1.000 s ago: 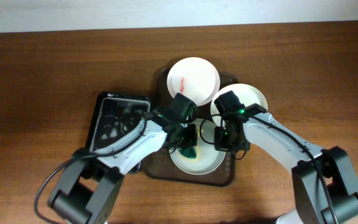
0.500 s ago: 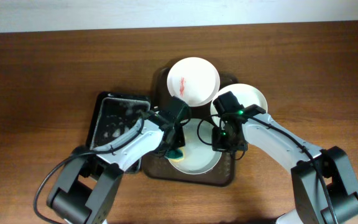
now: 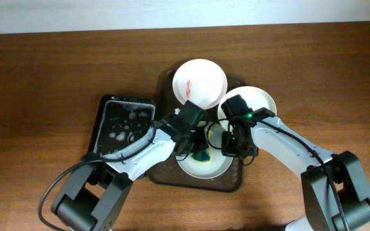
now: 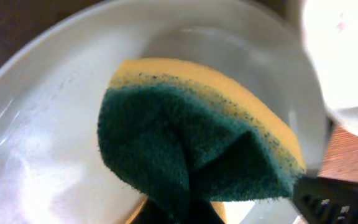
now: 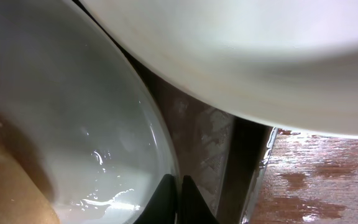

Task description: Clean dirty plates on tray and stack at the side

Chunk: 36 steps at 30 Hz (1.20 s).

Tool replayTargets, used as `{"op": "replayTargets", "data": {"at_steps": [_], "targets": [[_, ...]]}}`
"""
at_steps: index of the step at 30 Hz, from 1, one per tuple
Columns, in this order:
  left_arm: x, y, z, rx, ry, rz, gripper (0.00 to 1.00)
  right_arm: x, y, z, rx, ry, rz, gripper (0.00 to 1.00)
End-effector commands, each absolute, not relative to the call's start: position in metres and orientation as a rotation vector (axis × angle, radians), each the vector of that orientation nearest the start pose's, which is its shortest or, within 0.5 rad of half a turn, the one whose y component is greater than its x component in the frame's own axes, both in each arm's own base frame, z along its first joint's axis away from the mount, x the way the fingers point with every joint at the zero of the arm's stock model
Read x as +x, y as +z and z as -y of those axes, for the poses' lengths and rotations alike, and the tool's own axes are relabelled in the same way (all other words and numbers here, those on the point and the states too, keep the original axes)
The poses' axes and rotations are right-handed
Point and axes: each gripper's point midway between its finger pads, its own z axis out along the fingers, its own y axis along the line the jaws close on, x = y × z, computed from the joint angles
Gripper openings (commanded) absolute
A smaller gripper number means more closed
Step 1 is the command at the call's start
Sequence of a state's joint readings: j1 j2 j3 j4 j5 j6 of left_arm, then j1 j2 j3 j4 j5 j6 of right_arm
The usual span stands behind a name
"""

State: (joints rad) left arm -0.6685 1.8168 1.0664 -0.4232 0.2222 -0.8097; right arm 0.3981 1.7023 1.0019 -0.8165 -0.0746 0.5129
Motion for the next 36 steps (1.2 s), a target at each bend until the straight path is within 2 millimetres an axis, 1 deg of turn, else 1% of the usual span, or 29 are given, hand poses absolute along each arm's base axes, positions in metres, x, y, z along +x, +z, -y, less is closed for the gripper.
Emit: {"op": "replayTargets", "data": {"at_steps": [1,3,5,6,7,9,10,11,12,13,14,15,16,17,19,21,22,24,26,28,29,32,34,36], "targets": [[0.281,-0.001,0.235,-0.195,-0.317,-2.968,0.00,0.267,0.020,-0.118,0.189,0.092,-3.105,0.04],[0.281,-0.005,0.207,-0.103,-0.116,-2.963,0.00,0.266,0.020,-0.118,0.189,0.091,-3.107,0.04],[0.286,-0.003,0.197,-0.080,-0.085,-2.966,0.00,0.266,0.020,-0.118,0.189,0.091,-3.107,0.04],[0.290,0.003,0.193,-0.101,-0.087,-2.962,0.00,0.266,0.020,-0.118,0.188,0.090,-3.109,0.04],[0.298,0.016,0.194,-0.116,-0.105,-2.945,0.00,0.265,0.020,-0.117,0.189,0.087,-3.112,0.04],[0.309,0.055,0.206,-0.128,-0.233,-2.901,0.00,0.263,0.020,-0.116,0.189,0.080,-3.122,0.04],[0.314,0.085,0.207,-0.144,-0.317,-2.851,0.00,0.261,0.020,-0.115,0.187,0.075,-3.129,0.04],[0.316,0.103,0.199,-0.143,-0.337,-2.812,0.00,0.261,0.020,-0.115,0.171,0.075,-3.130,0.04],[0.317,0.115,0.190,-0.132,-0.337,-2.789,0.00,0.260,0.022,-0.115,0.152,0.076,-3.129,0.04],[0.317,0.124,0.176,-0.127,-0.321,-2.780,0.00,0.261,0.024,-0.116,0.115,0.082,-3.122,0.04],[0.317,0.127,0.156,-0.155,-0.267,-2.783,0.00,0.262,0.029,-0.116,0.080,0.090,-3.108,0.04],[0.316,0.125,0.124,-0.242,-0.160,-2.801,0.00,0.264,0.036,-0.117,0.041,0.105,-3.082,0.04],[0.316,0.118,0.094,-0.265,-0.088,-2.827,0.00,0.269,0.054,-0.119,-0.038,0.128,-3.017,0.04],[0.315,0.110,0.073,-0.308,-0.056,-2.842,0.00,0.272,0.074,-0.118,-0.064,0.104,-2.945,0.04],[0.311,0.097,0.048,-0.354,-0.047,-2.872,0.00,0.274,0.116,-0.121,-0.119,0.059,-2.811,0.04],[0.308,0.090,0.036,-0.357,-0.070,-2.893,0.00,0.274,0.160,-0.123,-0.187,-0.051,-2.640,0.04],[0.309,0.090,0.032,-0.375,-0.070,-2.888,0.01,0.275,0.173,-0.124,-0.210,-0.102,-2.577,0.04],[0.313,0.091,0.024,-0.409,-0.071,-2.866,0.14,0.282,0.199,-0.128,-0.320,-0.300,-2.399,0.04],[0.314,0.091,0.024,-0.410,-0.071,-2.866,0.25,0.281,0.218,-0.135,-0.440,-0.469,-2.250,0.04],[0.314,0.091,0.024,-0.410,-0.071,-2.865,0.30,0.277,0.237,-0.139,-0.451,-0.583,-2.126,0.04],[0.313,0.091,0.024,-0.410,-0.070,-2.867,0.35,0.274,0.245,-0.142,-0.459,-0.625,-2.071,0.04],[0.313,0.091,0.024,-0.411,-0.070,-2.869,0.45,0.265,0.258,-0.150,-0.491,-0.680,-1.979,0.04],[0.313,0.091,0.024,-0.411,-0.070,-2.868,0.47,0.259,0.267,-0.156,-0.504,-0.707,-1.921,0.04],[0.313,0.091,0.024,-0.411,-0.070,-2.869,0.46,0.254,0.269,-0.163,-0.532,-0.699,-1.899,0.04]]}}
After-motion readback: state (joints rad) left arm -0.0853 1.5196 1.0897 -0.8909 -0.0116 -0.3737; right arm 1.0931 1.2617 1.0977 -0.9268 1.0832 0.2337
